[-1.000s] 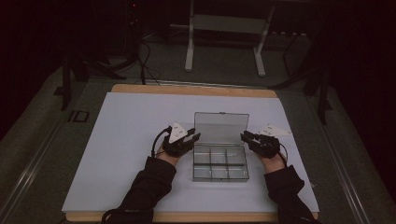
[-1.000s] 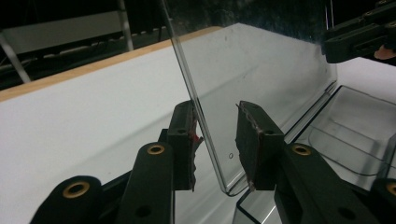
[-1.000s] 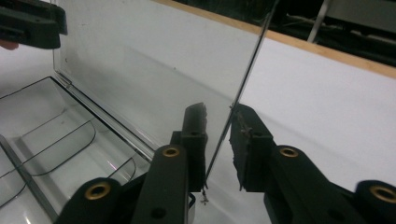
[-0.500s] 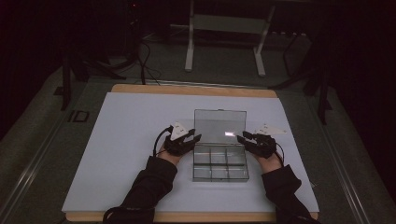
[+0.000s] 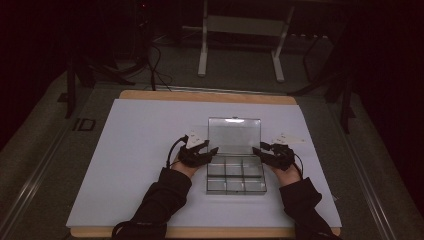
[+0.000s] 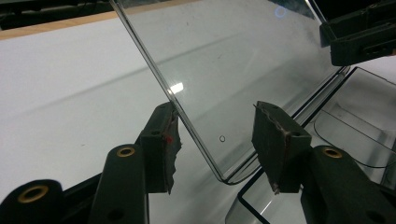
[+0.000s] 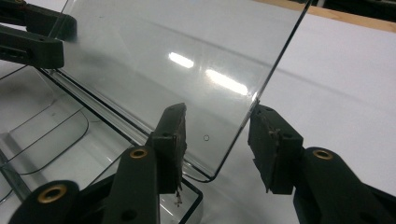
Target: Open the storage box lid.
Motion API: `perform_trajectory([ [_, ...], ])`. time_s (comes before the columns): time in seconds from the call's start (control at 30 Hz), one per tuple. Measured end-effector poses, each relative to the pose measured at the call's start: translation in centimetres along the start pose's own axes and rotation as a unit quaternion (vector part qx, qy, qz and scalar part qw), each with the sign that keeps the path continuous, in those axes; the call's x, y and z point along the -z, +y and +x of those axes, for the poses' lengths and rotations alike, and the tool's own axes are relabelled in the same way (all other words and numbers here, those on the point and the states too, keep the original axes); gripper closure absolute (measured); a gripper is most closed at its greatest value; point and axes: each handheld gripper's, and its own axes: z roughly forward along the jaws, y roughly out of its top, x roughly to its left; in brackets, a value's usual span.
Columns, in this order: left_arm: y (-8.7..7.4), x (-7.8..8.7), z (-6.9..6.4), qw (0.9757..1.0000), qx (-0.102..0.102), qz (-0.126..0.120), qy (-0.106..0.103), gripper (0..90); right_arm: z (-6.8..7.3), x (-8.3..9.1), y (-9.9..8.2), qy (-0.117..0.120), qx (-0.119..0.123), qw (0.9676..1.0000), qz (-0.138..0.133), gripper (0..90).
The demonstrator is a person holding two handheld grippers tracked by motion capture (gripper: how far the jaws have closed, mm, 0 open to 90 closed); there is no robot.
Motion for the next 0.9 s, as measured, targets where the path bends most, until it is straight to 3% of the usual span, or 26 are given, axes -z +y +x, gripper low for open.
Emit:
perform_trajectory([
  [0.23,0.39,-0.10,-0.13,0.9997,0.014,0.016,0.007,51.1,-0.11,-0.14,-0.03,0.007,-0.014,0.9999,0.006,54.7],
  [0.53,0.32,-0.37,0.20,0.9986,0.048,0.020,-0.006,49.9,-0.33,-0.25,0.03,0.014,-0.040,0.9990,0.016,53.7],
  [0.67,0.41,-0.45,0.16,0.9981,0.056,0.026,-0.001,48.2,-0.35,-0.28,0.05,0.012,-0.043,0.9988,0.018,53.1],
  [0.77,0.32,-0.63,0.48,0.9961,0.083,0.030,-0.009,46.2,-0.32,-0.24,-0.04,0.005,-0.034,0.9993,0.016,55.0],
  [0.9,0.26,-0.64,0.54,0.9959,0.085,0.029,-0.011,46.2,-0.29,-0.24,-0.04,0.004,-0.034,0.9993,0.017,55.1],
])
